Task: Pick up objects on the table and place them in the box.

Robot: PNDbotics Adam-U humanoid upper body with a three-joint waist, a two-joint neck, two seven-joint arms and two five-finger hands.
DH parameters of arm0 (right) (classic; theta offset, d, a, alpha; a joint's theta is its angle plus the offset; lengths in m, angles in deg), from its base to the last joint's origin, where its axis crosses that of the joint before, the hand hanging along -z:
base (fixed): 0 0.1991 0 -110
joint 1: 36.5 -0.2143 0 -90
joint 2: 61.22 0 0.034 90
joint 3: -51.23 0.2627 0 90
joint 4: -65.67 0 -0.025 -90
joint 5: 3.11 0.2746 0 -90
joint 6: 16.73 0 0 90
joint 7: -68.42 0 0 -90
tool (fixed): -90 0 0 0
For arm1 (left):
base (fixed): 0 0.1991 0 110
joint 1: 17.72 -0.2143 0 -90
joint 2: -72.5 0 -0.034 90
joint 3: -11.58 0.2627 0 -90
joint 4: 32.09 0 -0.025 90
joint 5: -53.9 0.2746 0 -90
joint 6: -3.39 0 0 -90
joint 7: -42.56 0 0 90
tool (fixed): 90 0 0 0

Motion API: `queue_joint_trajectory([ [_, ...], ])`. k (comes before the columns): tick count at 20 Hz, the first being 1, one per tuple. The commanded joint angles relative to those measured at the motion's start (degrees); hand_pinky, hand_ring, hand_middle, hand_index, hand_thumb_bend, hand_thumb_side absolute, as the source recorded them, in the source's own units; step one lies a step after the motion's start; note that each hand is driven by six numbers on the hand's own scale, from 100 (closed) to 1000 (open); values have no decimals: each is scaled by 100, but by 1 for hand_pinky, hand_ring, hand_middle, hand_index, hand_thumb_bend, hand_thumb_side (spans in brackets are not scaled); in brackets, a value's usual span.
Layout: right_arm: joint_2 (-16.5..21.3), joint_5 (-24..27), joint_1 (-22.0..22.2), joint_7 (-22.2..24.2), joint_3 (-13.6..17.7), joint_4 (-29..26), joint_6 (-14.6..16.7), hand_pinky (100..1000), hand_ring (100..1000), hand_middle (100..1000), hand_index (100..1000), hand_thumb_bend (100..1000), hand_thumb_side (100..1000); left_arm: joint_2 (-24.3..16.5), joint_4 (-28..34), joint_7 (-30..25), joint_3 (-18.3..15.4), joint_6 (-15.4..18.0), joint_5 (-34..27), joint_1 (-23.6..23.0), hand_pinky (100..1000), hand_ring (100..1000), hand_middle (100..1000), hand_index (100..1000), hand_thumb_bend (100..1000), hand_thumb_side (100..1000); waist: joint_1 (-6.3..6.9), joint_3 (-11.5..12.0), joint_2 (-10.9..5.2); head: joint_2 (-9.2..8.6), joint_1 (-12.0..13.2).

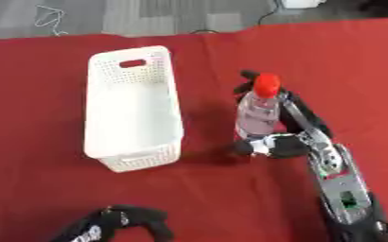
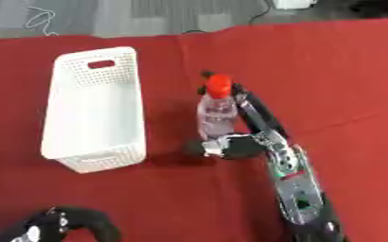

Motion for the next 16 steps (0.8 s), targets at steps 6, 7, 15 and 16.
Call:
queue_joint_trajectory([
  [6,-108,-327,-115,-362,-18,-110,-136,605,471,490,810,1000,541,-54,102,-557,-25,474,-78,55,710,718,613,928,207,833,-26,45,-122,-125,-3],
  [7,-112,-318,-112,-532,0,-131,-159,466,324,344,674,1000,541,-52,105,-558,-28,476,-78,52,710,718,613,928,206,834,-24,48,-121,-123,-8],
  [15,-105,376,-76,-2034,-8,-144,-132,100,100,100,202,1000,541,-30,97,-556,-43,484,-45,26,709,716,611,927,193,848,-17,34,-118,-77,-58],
  [16,-98,422,-74,-2083,-17,-129,-118,100,100,100,196,1000,541,-27,95,-554,-43,485,-42,23,709,715,611,927,192,849,-17,33,-119,-75,-64],
])
